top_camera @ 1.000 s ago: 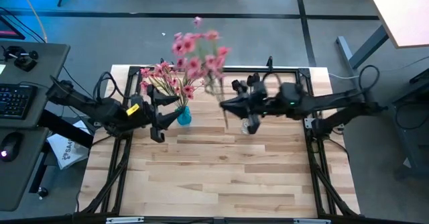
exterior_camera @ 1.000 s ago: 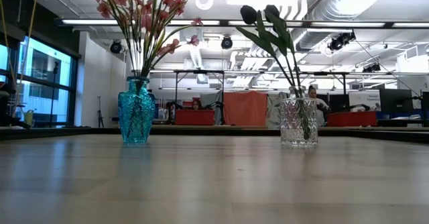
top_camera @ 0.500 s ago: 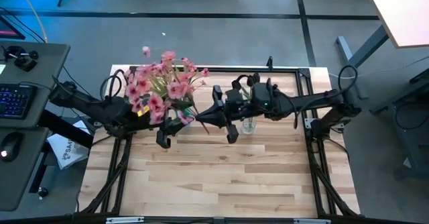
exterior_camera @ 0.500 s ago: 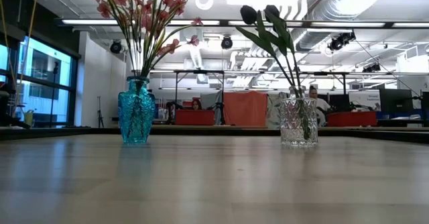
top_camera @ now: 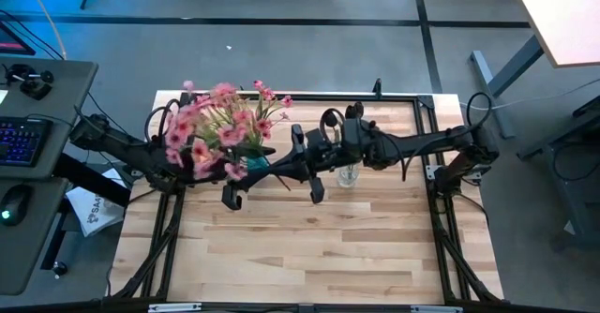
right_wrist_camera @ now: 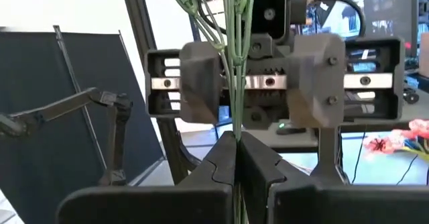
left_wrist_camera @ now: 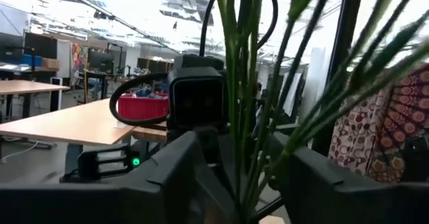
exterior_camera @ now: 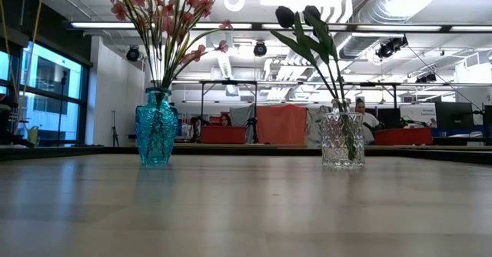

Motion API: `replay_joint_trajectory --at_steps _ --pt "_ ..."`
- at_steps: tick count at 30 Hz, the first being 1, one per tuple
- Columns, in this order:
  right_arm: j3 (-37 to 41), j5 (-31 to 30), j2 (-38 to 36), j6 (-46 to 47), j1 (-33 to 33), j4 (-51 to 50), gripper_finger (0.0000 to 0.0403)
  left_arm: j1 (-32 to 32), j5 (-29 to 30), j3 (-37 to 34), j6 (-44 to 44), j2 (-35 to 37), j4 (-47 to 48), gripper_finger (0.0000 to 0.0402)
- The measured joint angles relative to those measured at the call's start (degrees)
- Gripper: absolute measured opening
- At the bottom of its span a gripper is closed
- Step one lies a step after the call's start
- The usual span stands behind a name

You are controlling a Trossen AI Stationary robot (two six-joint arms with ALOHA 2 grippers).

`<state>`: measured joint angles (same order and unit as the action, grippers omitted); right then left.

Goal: Sort flowers into vase by color
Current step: Put the pink flowers into the blue flower vase

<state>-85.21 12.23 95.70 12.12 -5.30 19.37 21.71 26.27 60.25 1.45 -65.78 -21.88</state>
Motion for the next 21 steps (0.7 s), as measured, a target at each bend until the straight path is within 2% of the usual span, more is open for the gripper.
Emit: replay_joint_trajectory --at_steps 11,17,21 --pt "0.0 0.4 0.0 0.6 1.2 -0.9 0.0 0.0 0.2 0.0 -0.2 0.1 1.9 0.0013" --pt "0.0 -0.1 0.0 -0.4 1.5 -1.1 0.0008 0.0 1.1 0.0 -1.0 2.2 6.3 0.0001" --pt "0.1 -3.9 -1.3 -0.7 1.8 -2.2 0.0056 0.0 3.4 -0.1 -1.1 5.9 11.7 0.0001"
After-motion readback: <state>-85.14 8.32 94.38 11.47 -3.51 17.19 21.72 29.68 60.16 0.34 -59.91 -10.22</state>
